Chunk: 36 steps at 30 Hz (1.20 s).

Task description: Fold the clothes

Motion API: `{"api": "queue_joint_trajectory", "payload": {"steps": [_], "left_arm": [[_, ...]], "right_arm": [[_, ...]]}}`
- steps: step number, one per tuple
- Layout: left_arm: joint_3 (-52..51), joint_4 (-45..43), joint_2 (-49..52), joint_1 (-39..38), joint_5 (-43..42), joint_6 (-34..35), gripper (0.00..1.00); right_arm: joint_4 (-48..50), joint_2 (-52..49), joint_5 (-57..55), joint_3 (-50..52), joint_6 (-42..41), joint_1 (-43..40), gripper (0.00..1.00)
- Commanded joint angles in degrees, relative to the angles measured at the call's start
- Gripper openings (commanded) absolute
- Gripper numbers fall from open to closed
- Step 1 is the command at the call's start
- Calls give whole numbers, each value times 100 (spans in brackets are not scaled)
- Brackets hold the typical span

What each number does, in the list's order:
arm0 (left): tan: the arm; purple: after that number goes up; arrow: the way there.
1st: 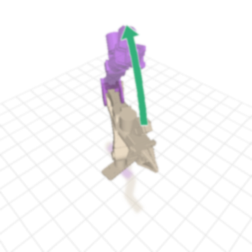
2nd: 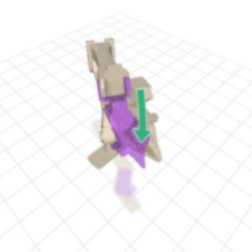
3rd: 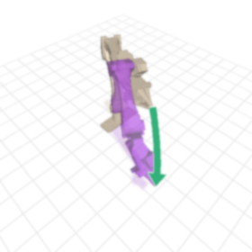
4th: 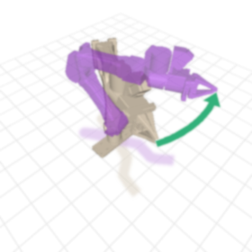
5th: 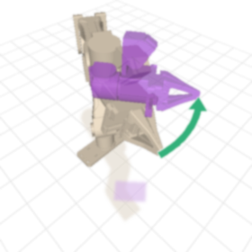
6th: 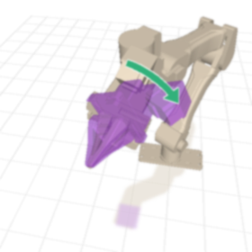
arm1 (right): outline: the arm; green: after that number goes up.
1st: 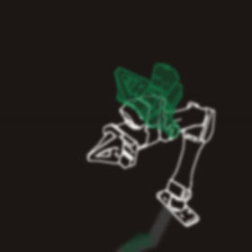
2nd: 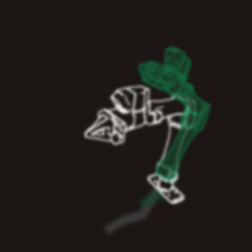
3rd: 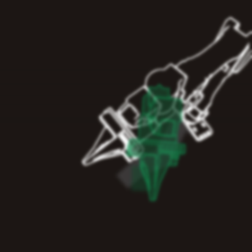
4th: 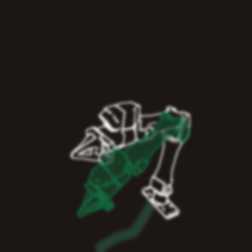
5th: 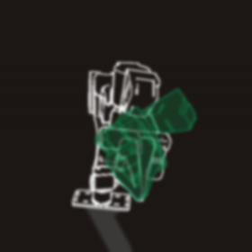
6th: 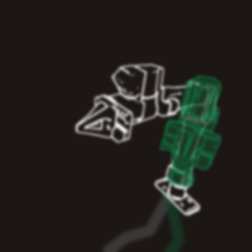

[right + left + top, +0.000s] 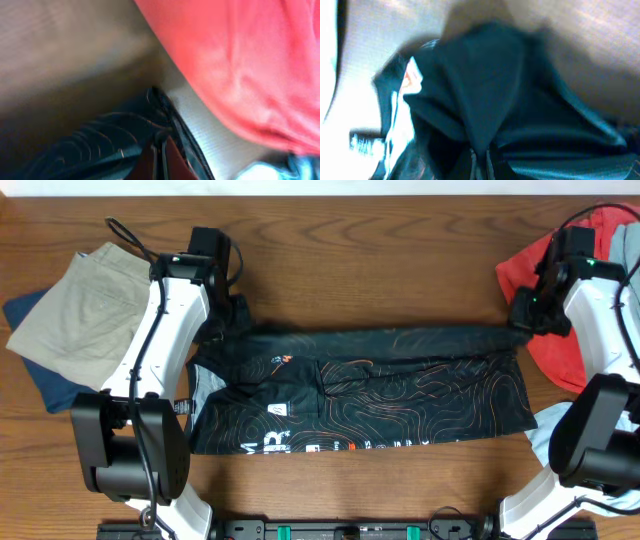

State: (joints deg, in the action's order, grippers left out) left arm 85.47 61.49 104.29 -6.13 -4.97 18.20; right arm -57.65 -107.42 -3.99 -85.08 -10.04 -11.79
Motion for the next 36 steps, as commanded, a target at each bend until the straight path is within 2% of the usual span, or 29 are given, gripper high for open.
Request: {"api": "queue_joint_trajectory", "payload": {"steps": [1, 11, 28, 29, 30, 33, 36], "left_arm": [[-11, 343, 11, 33, 299, 11, 6], [-122, 1386, 11, 26, -151, 11, 6], [-1036, 2081, 11, 26, -254, 11, 6], [-1036, 2096, 11, 26, -254, 11, 8], [-1036, 2122, 11, 26, -254, 11, 21], [-1036, 2229, 11, 26, -251, 9, 41], [-1036, 2288, 11, 26, -251, 9, 43]], "right_arm": [[-260, 17, -595, 4, -17, -138, 1], [-713, 17, -721, 9, -15, -210, 1], [-1198, 17, -872, 11, 9, -219, 1], [-1237, 17, -870, 13, 22, -219, 1], [-1281, 17, -870, 13, 52, -219, 2], [-1419, 17, -894, 13, 94, -219, 4], [-1547, 17, -955, 13, 107, -221, 11]]}}
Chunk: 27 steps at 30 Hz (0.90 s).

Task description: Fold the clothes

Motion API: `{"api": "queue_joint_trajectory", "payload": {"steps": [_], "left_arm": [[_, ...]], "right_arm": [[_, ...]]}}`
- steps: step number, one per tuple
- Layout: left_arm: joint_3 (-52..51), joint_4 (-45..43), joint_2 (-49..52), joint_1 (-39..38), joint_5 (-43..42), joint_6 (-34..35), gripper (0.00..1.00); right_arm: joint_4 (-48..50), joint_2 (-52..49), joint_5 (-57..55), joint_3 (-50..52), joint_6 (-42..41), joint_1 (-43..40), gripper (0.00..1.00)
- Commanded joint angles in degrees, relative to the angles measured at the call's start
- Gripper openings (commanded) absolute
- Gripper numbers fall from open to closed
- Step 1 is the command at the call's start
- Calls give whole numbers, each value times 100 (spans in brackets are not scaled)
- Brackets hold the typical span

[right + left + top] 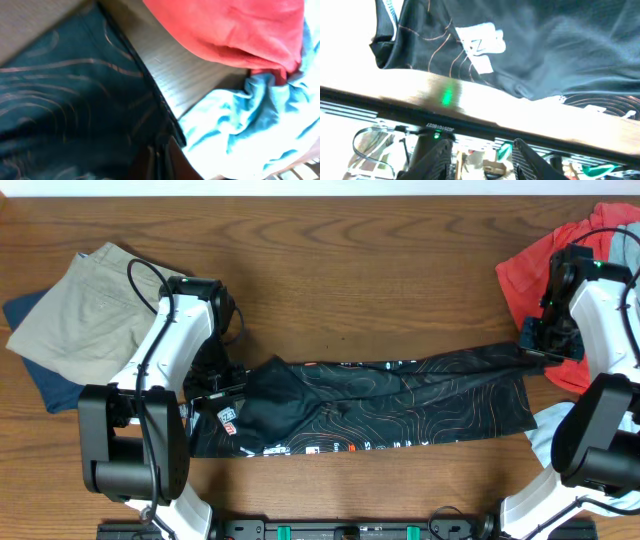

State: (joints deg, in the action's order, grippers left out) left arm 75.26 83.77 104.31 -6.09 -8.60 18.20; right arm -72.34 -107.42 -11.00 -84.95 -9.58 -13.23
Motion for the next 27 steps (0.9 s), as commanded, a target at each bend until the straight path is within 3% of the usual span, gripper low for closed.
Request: {"api": "queue_joint_trajectory", "payload": {"steps": [1, 9, 13, 18, 22, 27], "left_arm": [[-15, 59, 9, 22, 111, 9, 43], [-15, -291, 9, 22, 109, 11, 43], [-15, -570, 15, 22, 109, 11, 51], [-179, -868, 15, 22, 109, 63, 53], [-557, -1274, 15, 22, 109, 291, 53], [-1049, -1797, 15, 22, 107, 402, 54]], "right_arm": [[-118, 17, -254, 0, 72, -81, 11], [-297, 17, -205, 0, 90, -129, 16], [-313, 17, -203, 0, 90, -129, 19], [-177, 17, -201, 164, 92, -129, 31], [280, 15, 85, 531, 317, -164, 48], [678, 15, 546, 815, 435, -256, 51]]}}
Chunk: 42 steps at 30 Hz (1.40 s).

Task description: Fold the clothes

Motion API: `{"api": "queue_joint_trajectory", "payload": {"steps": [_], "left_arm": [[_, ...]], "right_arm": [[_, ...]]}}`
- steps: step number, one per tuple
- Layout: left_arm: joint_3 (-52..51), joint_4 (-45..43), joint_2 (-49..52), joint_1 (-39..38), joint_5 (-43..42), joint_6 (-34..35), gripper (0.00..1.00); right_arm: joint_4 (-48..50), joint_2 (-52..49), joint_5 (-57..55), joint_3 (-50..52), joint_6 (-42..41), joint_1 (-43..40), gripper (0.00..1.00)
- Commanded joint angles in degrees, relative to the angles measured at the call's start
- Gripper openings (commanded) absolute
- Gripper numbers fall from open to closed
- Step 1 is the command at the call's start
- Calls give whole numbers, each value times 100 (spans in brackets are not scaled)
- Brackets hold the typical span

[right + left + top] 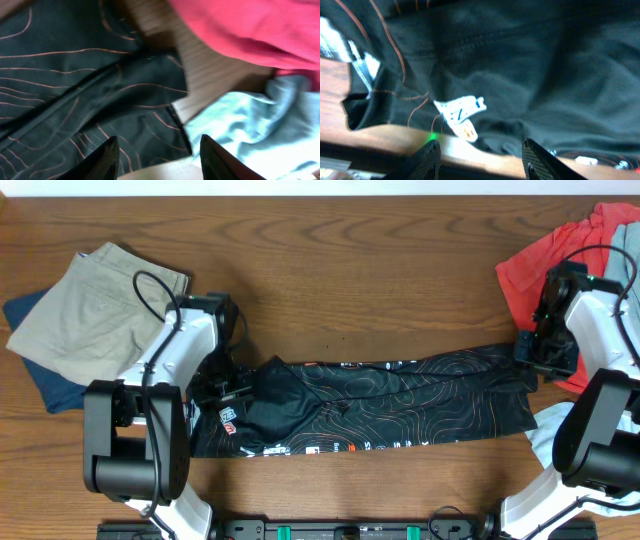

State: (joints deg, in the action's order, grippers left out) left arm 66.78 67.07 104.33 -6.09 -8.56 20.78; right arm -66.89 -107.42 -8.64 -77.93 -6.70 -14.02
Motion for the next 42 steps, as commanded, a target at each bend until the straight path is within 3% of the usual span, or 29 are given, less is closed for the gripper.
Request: {"api": "queue_joint_trajectory", "payload": {"steps": [1, 8, 27, 33, 36, 42], "left_arm": [[-258, -208, 13, 22, 103, 144, 54], [-520, -575, 13, 22, -339, 140, 54], [-935, -660, 13, 22, -348, 142, 54], [-1152, -1086, 13, 22, -345, 142, 36], [-1167, -1060, 4, 28, -343, 140, 6], [-758, -542, -74, 92, 79, 138, 6]], "right_arm": [[175, 15, 308, 125, 146, -179, 51], [243, 15, 308, 125, 144, -179, 54], [225, 15, 308, 127, 144, -179, 54], [205, 15, 308, 127, 144, -179, 54], [199, 15, 308, 127, 144, -179, 54], [177, 15, 308, 127, 144, -179, 54]]}}
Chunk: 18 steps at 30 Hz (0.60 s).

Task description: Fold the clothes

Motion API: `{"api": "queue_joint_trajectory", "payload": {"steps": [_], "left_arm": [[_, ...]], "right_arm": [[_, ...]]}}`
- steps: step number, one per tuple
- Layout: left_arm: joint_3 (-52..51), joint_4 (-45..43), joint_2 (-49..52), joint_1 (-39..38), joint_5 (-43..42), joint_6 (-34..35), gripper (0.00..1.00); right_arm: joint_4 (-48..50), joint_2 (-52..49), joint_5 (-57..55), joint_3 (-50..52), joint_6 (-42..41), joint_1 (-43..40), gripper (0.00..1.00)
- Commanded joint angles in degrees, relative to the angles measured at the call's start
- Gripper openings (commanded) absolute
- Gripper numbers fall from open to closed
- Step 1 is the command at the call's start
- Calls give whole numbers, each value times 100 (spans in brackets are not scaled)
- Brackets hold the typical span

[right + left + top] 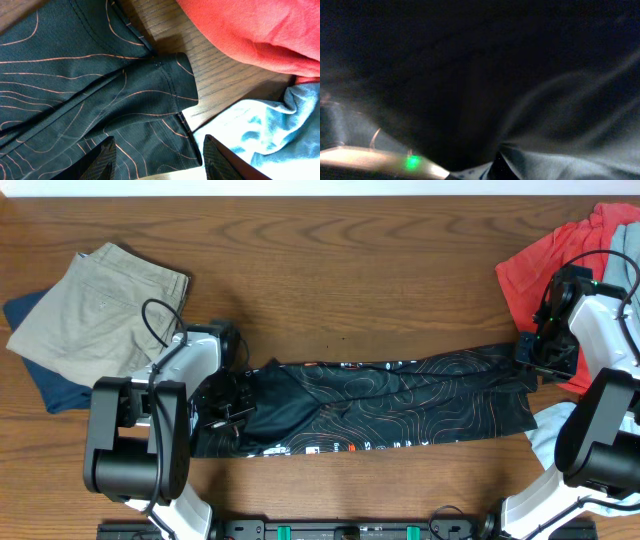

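Observation:
The black garment with orange contour lines lies across the table as a long folded band. My left gripper is down in its bunched left end. The left wrist view is filled by dark cloth and shows no fingers, so open or shut cannot be told. My right gripper hangs over the band's right end. In the right wrist view it stands open above the garment's folded cuff, with nothing between its fingers.
Folded khaki trousers lie on a navy garment at the left. A red garment and a light blue one lie at the right, close to the band's end and seen as red garment and blue cloth.
My left gripper has moved a little nearer and lower, into the cloth's left end, and its view has gone dark. The right gripper stays open, almost in the same place.
Both grippers were shut on the far corners of the widely spread garment. Then the far edge lay over the near part as a narrow band, left gripper open, right still shut. Then both were open, and now the left one is sunk in the cloth.

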State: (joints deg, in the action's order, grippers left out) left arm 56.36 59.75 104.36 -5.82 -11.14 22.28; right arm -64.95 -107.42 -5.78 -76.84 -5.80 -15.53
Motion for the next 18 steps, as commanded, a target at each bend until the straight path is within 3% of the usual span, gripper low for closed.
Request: {"api": "queue_joint_trajectory", "payload": {"steps": [1, 9, 18], "left_arm": [[385, 308, -103, 68, 446, -11, 6], [817, 796, -450, 105, 1244, -7, 6], [815, 868, -514, 260, 1506, 37, 6]], "right_arm": [[-17, 17, 22, 17, 55, -28, 54], [-15, 17, 20, 17, 55, -28, 54], [-22, 17, 22, 17, 55, -28, 55]]}}
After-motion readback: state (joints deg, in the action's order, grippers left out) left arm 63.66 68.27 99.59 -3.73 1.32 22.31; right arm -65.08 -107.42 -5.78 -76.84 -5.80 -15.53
